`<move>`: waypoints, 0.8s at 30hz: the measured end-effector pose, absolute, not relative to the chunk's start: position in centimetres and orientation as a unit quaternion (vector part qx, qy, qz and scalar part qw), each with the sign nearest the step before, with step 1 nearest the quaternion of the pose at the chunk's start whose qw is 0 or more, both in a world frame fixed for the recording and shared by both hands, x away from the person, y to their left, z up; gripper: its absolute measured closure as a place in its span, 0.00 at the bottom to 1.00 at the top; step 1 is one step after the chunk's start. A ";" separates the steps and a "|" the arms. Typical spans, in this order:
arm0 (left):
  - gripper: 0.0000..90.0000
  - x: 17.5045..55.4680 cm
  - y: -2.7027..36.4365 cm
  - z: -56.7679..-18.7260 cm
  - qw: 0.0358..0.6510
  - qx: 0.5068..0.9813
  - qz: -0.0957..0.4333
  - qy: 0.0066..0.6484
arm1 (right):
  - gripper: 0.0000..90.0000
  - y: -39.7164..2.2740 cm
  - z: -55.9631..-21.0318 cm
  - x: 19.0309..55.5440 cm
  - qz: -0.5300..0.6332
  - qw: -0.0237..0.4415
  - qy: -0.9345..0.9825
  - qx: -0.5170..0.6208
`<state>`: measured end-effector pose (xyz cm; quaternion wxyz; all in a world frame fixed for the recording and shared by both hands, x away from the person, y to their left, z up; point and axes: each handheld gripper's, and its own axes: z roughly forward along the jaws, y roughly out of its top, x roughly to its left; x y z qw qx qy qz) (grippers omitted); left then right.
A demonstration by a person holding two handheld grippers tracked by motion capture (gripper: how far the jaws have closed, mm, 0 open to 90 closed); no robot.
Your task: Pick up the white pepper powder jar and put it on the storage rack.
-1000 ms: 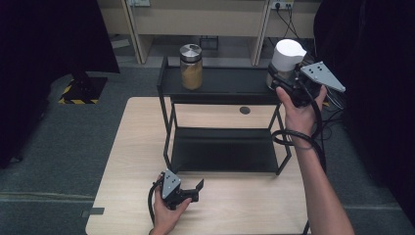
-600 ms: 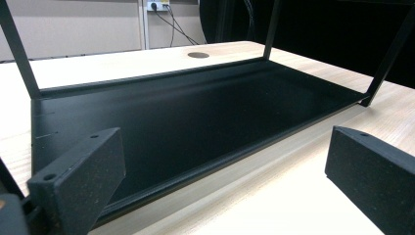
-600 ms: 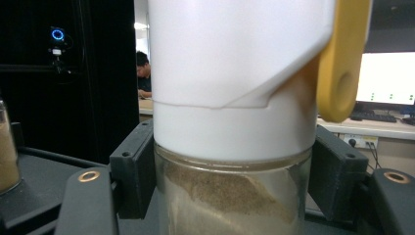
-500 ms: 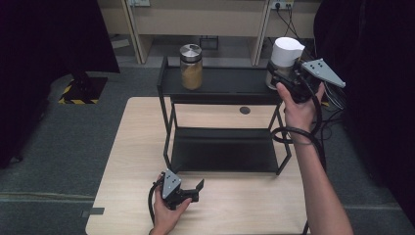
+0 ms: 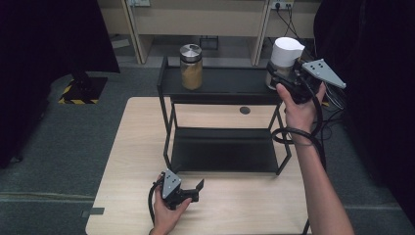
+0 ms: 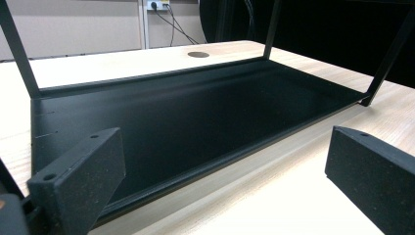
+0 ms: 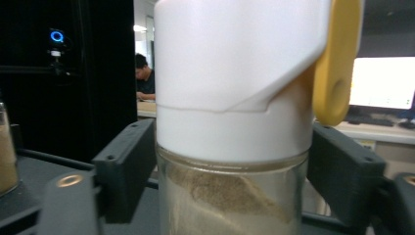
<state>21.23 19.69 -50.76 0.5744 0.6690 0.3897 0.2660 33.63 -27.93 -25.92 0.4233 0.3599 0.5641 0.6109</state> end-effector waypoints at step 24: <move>0.01 21.2 19.6 -50.7 0.573 0.669 0.267 0.390 | 0.05 -28.4 -27.0 29.8 0.610 0.462 0.561 0.317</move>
